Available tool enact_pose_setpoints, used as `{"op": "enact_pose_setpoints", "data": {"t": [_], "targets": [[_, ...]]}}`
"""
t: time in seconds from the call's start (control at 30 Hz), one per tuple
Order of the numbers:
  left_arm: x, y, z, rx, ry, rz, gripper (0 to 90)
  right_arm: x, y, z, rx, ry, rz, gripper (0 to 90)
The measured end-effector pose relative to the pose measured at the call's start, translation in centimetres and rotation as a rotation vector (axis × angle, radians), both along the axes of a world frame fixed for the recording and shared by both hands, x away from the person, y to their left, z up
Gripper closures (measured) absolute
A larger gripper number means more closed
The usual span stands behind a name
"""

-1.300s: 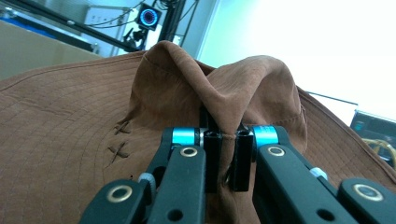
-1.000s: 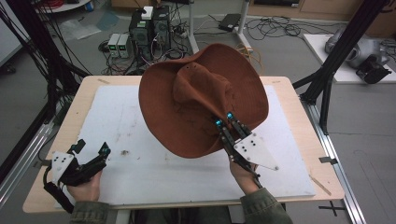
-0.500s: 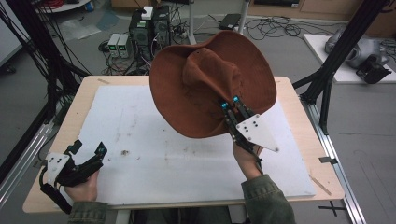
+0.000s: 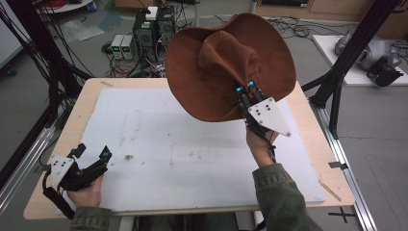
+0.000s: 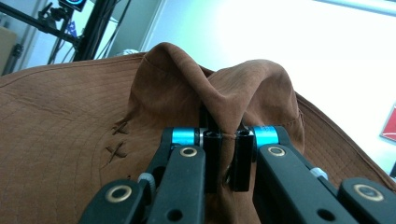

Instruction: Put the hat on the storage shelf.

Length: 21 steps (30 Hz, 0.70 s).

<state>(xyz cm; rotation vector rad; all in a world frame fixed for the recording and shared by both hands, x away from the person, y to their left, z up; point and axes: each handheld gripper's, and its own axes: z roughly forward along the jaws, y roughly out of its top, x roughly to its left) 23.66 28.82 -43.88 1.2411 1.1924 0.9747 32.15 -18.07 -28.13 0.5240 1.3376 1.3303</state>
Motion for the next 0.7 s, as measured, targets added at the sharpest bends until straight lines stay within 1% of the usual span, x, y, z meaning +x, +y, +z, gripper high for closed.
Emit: {"op": "enact_pose_setpoints", "data": {"t": [0.1,0.13,0.2,0.3,0.33,0.47,0.6,0.67,0.7], "targets": [[0.1,0.0,0.0,0.001,0.002,-0.003,16.3,0.4,-0.1,0.3,0.007,0.004,-0.012,86.9],[0.1,0.0,-0.1,0.0,0.004,-0.004,16.3,0.6,-0.2,0.3,0.012,0.011,-0.016,86.9],[0.2,-0.1,-0.1,0.002,0.007,-0.007,16.3,1.1,-0.3,0.5,0.005,0.015,-0.024,86.9],[0.2,-0.1,-0.1,0.005,0.005,-0.008,16.3,2.0,-0.5,0.7,0.015,0.026,-0.042,86.9],[0.2,-0.2,-0.1,0.005,0.007,-0.008,16.3,2.5,-0.7,0.8,0.023,0.034,-0.053,86.9],[0.4,-0.2,-0.2,0.012,0.007,-0.004,16.4,3.2,-0.8,0.9,0.021,0.041,-0.066,86.8],[0.5,-0.5,-0.2,0.038,0.008,-0.003,16.5,4.2,-1.1,1.4,0.01,0.039,-0.074,86.8],[0.6,-0.5,-0.2,0.04,0.012,-0.006,16.5,4.8,-1.2,1.4,0.017,0.036,-0.081,86.8],[0.6,-0.6,-0.3,0.039,0.012,-0.006,16.5,5.2,-1.2,1.5,0.018,0.044,-0.086,86.8]]}}
